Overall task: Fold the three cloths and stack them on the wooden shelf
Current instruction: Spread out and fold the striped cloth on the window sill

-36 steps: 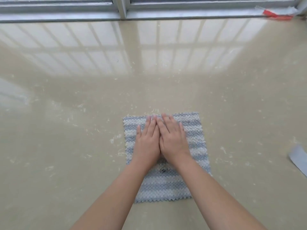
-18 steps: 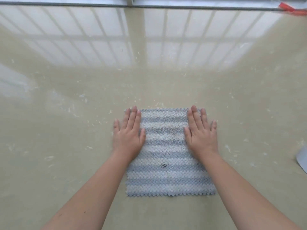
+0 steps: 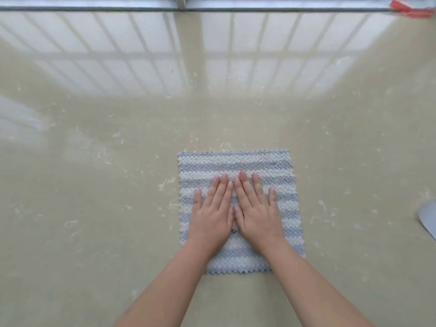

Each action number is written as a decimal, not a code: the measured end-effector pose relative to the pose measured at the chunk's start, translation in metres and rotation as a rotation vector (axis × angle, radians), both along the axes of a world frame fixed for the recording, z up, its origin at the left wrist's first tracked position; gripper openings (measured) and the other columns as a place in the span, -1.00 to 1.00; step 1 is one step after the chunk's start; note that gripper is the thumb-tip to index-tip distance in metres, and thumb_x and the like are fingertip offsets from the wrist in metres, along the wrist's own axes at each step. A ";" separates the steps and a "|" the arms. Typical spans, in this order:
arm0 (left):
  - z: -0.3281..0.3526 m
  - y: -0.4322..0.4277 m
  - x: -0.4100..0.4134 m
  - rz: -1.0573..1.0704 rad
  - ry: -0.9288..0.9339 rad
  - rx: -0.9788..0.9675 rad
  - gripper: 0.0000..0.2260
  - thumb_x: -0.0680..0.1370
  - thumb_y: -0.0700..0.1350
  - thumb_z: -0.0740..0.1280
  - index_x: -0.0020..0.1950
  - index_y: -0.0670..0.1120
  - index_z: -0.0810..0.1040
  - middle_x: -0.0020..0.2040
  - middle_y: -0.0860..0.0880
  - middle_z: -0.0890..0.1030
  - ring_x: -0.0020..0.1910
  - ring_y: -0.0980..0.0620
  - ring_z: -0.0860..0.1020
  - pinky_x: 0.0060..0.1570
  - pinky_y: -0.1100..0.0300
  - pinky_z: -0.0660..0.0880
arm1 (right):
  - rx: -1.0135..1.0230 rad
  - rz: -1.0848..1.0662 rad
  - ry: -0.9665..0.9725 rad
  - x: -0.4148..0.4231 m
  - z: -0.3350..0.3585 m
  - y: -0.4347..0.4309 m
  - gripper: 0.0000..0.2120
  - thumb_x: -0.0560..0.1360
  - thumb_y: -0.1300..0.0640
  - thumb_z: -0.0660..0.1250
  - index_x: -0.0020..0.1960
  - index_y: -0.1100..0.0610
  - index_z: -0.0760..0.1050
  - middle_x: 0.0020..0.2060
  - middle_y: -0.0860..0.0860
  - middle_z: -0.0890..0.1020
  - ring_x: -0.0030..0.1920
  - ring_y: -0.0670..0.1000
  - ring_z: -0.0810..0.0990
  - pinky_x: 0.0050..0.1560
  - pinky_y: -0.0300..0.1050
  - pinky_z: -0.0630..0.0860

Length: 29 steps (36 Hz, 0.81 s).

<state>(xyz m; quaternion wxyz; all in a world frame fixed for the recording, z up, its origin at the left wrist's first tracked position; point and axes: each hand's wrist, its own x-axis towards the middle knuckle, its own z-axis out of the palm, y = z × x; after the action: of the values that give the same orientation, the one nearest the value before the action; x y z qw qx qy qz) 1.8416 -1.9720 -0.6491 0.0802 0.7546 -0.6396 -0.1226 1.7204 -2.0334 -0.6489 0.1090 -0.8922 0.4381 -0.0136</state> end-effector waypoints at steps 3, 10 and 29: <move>0.001 0.002 0.010 -0.024 -0.036 -0.005 -0.52 0.63 0.01 -0.16 0.55 -0.08 -0.03 0.55 0.06 -0.17 0.53 0.09 -0.10 0.45 -0.01 -0.14 | -0.038 0.020 0.000 -0.016 0.000 -0.009 -0.43 0.55 -0.05 -0.04 0.53 0.05 0.01 0.52 -0.11 -0.14 0.52 -0.03 -0.11 0.44 0.14 -0.12; 0.003 0.023 0.037 0.144 -0.097 0.011 -0.48 0.58 0.00 -0.02 0.52 -0.11 0.04 0.54 -0.04 0.06 0.51 0.07 -0.07 0.35 -0.19 0.03 | 0.008 -0.132 0.051 -0.062 0.004 -0.021 -0.45 0.56 -0.04 -0.09 0.52 0.03 -0.07 0.51 -0.16 -0.19 0.51 -0.03 -0.18 0.39 0.26 -0.05; -0.006 0.051 -0.024 0.013 -0.060 -0.105 -0.54 0.64 -0.04 -0.12 0.52 -0.15 0.07 0.55 -0.03 -0.03 0.53 0.03 0.01 0.42 -0.07 0.02 | -0.067 0.000 -0.048 -0.016 -0.004 0.048 -0.42 0.56 -0.03 -0.02 0.53 0.06 -0.07 0.52 -0.07 -0.11 0.52 0.04 -0.11 0.40 0.21 0.00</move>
<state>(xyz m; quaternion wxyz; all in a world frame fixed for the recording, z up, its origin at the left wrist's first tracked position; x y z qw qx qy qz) 1.8176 -1.9215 -0.6548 0.1013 0.7569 -0.6423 -0.0657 1.7042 -1.9859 -0.6528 0.0894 -0.8948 0.4346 -0.0497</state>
